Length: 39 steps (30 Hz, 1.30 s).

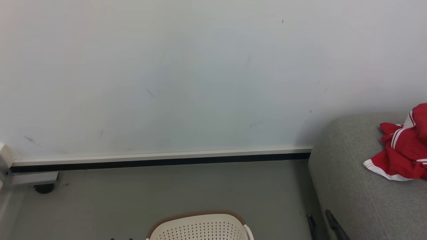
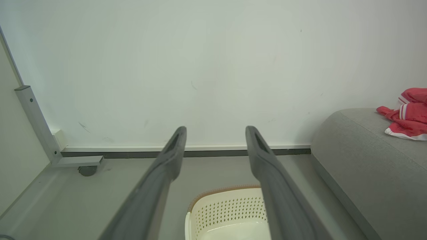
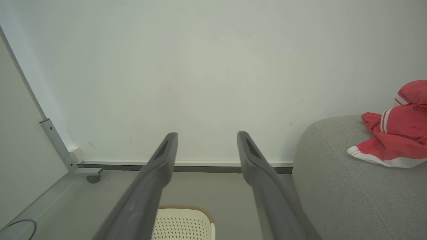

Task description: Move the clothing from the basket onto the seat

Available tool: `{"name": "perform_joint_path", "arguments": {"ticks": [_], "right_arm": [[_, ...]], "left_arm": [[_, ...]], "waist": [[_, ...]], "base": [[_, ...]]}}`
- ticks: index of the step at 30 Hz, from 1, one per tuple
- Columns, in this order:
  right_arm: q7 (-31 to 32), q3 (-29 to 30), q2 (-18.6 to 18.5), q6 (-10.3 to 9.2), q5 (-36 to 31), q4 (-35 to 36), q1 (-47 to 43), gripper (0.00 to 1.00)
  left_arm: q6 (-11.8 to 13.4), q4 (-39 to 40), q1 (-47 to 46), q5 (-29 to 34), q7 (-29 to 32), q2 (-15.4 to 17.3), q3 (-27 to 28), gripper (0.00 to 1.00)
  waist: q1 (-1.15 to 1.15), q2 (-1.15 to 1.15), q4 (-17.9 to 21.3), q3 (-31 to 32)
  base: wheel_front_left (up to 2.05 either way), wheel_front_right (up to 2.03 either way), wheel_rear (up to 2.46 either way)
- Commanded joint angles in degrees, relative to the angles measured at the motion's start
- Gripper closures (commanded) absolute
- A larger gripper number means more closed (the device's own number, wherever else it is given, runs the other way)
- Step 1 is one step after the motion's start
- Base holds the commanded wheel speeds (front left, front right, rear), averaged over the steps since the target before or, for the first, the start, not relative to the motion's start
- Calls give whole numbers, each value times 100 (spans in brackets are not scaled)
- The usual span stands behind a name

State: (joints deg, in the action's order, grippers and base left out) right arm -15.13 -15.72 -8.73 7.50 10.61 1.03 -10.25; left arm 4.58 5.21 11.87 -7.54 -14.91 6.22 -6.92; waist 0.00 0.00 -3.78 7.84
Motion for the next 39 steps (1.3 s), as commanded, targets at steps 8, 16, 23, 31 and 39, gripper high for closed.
{"name": "perform_joint_path", "arguments": {"ticks": [8, 16, 23, 31, 39], "right_arm": [[86, 99, -8, 0, 470, -202, -37, 100], [290, 359, -42, 0, 1438, -291, 86, 100], [469, 588, -47, 0, 2189, -361, 176, 100], [675, 848, -33, 0, 2958, -428, 272, 100], [878, 1103, -4, 0, 3644, -492, 365, 100]], "left_arm": [[-44, -243, -68, -462, 86, -41, -52, 100], [-183, -503, -328, -1388, 231, -64, -55, 100], [-293, -716, -540, -2127, 348, -86, -57, 100], [-402, -878, -740, -2897, 472, -113, -52, 100], [-501, -1035, -912, -3593, 587, -141, -45, 100]], "waist": [[0, 0, 12, -25], [0, 0, 36, -77], [0, 0, 57, -122], [0, 0, 81, -175], [0, 0, 106, -227]], "base": [[0, 0, 0], [0, 0, 0], [0, 0, 0], [0, 0, 0], [0, 0, 0]]}}
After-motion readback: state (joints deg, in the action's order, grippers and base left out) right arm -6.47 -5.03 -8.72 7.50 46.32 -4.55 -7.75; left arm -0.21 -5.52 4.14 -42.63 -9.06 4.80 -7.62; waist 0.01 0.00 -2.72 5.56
